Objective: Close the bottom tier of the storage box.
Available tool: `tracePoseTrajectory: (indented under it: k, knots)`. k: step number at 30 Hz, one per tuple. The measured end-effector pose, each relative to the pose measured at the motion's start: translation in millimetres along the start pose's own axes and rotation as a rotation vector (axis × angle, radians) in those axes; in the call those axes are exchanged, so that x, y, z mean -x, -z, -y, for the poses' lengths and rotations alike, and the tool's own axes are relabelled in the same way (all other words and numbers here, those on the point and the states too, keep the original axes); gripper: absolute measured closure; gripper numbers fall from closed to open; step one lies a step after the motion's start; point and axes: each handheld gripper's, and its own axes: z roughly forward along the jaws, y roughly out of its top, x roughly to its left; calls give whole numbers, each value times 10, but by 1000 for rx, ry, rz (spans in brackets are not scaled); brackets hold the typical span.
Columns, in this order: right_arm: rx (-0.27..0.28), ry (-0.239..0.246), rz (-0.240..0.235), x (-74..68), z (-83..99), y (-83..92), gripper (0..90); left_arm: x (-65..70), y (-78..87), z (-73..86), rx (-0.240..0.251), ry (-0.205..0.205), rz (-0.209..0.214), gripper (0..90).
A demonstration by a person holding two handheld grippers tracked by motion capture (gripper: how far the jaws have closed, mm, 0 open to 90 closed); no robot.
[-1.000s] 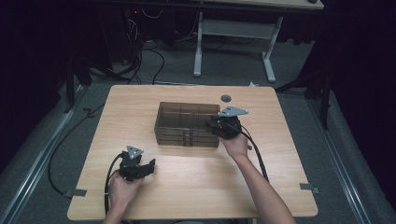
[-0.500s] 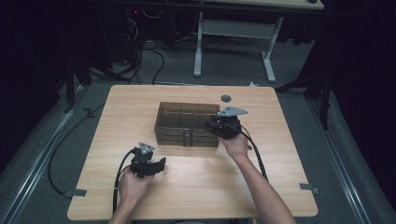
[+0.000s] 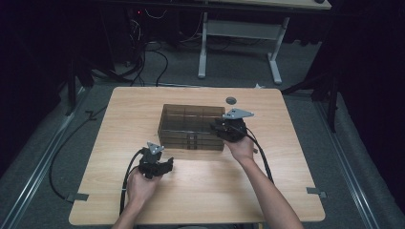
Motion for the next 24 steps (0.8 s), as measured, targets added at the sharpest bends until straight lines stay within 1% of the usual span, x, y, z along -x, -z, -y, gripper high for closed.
tracePoseTrajectory:
  k: [3, 6, 8, 10, 14, 19, 21, 24]
  knots:
    - [2, 0, 0, 0, 2, 0, 654, 25, -12, 7, -12, -2, 1, 393]
    - [-1, 3, 5, -6, -2, 0, 654, 60, -22, 7, -17, -6, 11, 389]
    - [-2, 6, 3, -3, -4, 0, 654, 82, -31, 9, -12, 1, 20, 388]
    - [-1, 4, 2, -4, -3, 0, 654, 100, -48, 19, -16, 16, 27, 387]
    - [-1, 7, 7, -11, -2, 2, 654, 128, -88, 50, -32, 20, 30, 390]
    - [-6, 4, 11, -19, -10, 2, 654, 191, -96, 53, -35, 32, 38, 393]
    - [-4, 5, 10, -18, -7, 1, 654, 213, -112, 56, -50, 25, 36, 393]
    - [-10, 3, 14, -24, -10, 4, 654, 271, -129, 43, -76, 41, 58, 394]
